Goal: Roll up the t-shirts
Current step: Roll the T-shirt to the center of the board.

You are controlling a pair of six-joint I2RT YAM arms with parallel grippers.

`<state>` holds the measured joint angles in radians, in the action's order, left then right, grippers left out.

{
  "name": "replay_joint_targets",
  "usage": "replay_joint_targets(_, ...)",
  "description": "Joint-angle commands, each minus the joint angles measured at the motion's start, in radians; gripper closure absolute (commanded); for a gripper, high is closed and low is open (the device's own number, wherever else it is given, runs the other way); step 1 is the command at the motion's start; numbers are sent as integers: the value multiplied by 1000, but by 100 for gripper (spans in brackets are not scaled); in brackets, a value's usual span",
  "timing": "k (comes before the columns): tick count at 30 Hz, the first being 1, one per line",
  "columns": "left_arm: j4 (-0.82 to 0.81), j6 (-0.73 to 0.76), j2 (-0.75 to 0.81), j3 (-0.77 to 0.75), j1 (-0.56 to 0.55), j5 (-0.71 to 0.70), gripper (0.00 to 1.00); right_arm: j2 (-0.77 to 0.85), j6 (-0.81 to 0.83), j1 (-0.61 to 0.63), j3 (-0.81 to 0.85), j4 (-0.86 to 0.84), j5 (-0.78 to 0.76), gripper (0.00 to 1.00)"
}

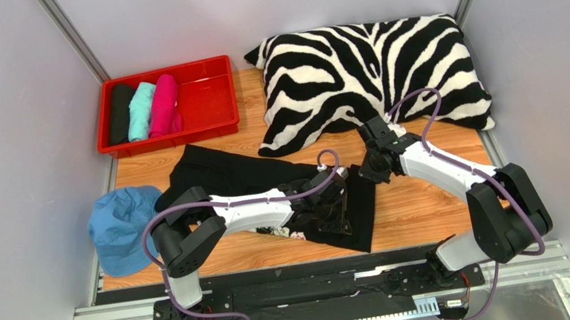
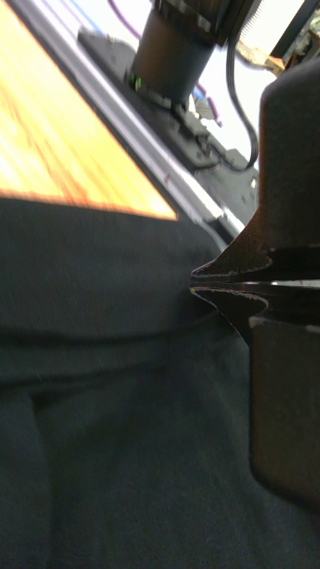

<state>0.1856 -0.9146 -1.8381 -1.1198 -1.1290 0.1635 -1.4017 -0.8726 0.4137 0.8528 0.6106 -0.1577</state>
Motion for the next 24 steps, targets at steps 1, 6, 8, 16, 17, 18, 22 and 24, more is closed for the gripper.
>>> replay_joint_targets(1,-37,-15,-4,55,3,11,100,-45,7,7,-34,-112,40,99)
replay_joint_targets(6,-75,-55,7,127,-12,13,100,-106,29,4,-14,-124,24,99)
replay_joint_targets(8,-77,-59,16,141,-23,11,100,-126,40,5,12,-117,14,99)
replay_joint_targets(16,-72,-66,62,147,-28,13,100,-19,41,10,52,-12,-8,99)
replay_joint_targets(17,-72,-66,68,146,-28,13,100,22,32,13,37,-8,-6,99)
replay_joint_targets(18,-72,-69,76,144,-26,13,100,41,24,23,25,-3,-5,98)
replay_joint_targets(22,-45,-67,125,124,-25,-4,100,110,-11,60,-37,3,4,99)
replay_joint_targets(24,-22,-55,135,92,-22,-7,100,153,-34,72,-84,2,4,99)
